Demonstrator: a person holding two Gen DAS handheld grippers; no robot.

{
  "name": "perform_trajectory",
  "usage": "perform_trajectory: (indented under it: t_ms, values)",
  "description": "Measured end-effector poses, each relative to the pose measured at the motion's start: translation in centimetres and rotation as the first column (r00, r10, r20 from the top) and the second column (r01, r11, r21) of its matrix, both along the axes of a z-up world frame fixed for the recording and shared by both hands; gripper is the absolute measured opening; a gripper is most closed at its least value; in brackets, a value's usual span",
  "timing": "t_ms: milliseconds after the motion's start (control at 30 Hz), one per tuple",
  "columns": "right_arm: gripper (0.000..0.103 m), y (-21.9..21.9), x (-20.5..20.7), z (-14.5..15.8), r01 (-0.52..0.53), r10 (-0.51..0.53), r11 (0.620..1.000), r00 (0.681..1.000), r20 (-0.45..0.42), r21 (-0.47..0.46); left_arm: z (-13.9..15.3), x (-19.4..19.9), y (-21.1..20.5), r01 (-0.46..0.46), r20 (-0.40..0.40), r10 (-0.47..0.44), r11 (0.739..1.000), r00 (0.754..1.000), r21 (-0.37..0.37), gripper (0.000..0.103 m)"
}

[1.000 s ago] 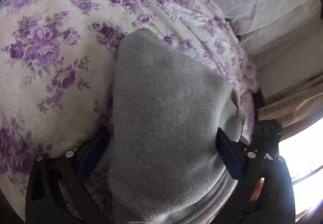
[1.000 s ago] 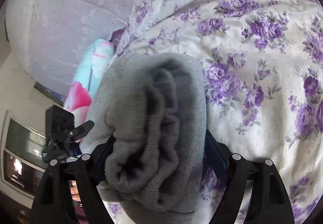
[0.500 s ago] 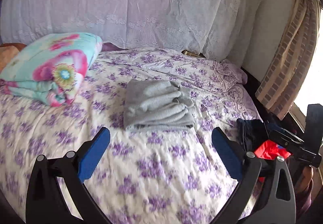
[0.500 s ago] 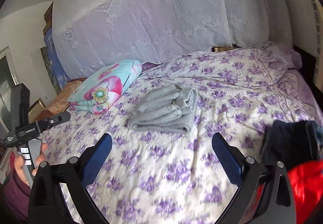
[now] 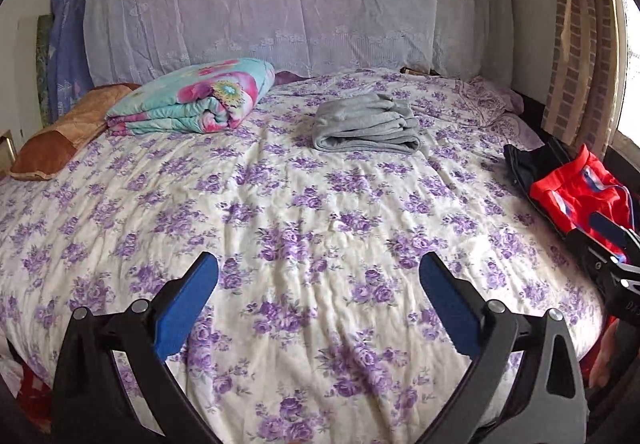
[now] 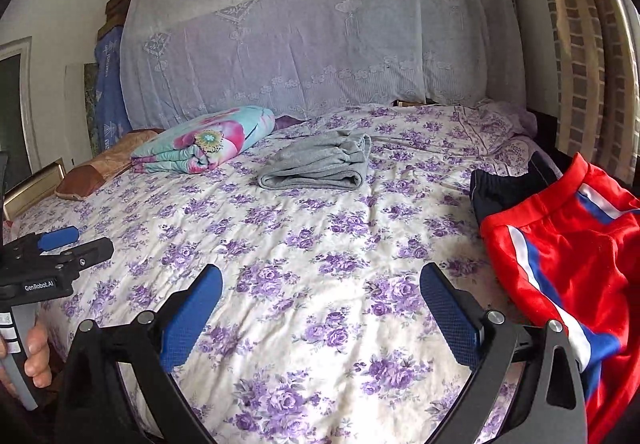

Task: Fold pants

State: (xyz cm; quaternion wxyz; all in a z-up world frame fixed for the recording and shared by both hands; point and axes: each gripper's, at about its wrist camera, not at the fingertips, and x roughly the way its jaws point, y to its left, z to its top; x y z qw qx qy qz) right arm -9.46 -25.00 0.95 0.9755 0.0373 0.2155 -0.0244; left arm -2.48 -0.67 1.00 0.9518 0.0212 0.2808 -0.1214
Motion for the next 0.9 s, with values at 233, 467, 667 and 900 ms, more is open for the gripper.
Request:
perform_trajectory:
  t_ms: [233, 467, 667, 900]
  values:
    - [0.1, 0.8, -0.4, -0.8, -0.01, 0.01, 1.0, 1.0, -0.023, 0.02, -0.2, -0.8, -0.1, 0.01, -0.021, -0.01, 1.0, 1.0, 0.001, 0.098]
    - [0.1, 1.3, 0.2, -1.6, -0.016, 0.017, 1.0, 0.999, -0.048, 0.016, -0.3, -0.6, -0.2, -0.032, -0.01, 0.032, 0.999, 0.999, 0.031, 0.098]
    - [0.1, 1.5, 0.4, -1.9, -0.009, 0.009, 1.0, 0.998, -0.057, 0.008, -0.7, -0.2, -0.1, -0.06, -0.026, 0.061, 0.997, 0.998, 0.058, 0.098]
    - [0.1, 1.6, 0.6, -2.1, -0.003, 0.003, 1.0, 0.998, -0.058, 0.0, -0.9, 0.0, -0.1, -0.066, -0.025, 0.068, 0.996, 0.997, 0.063, 0.098]
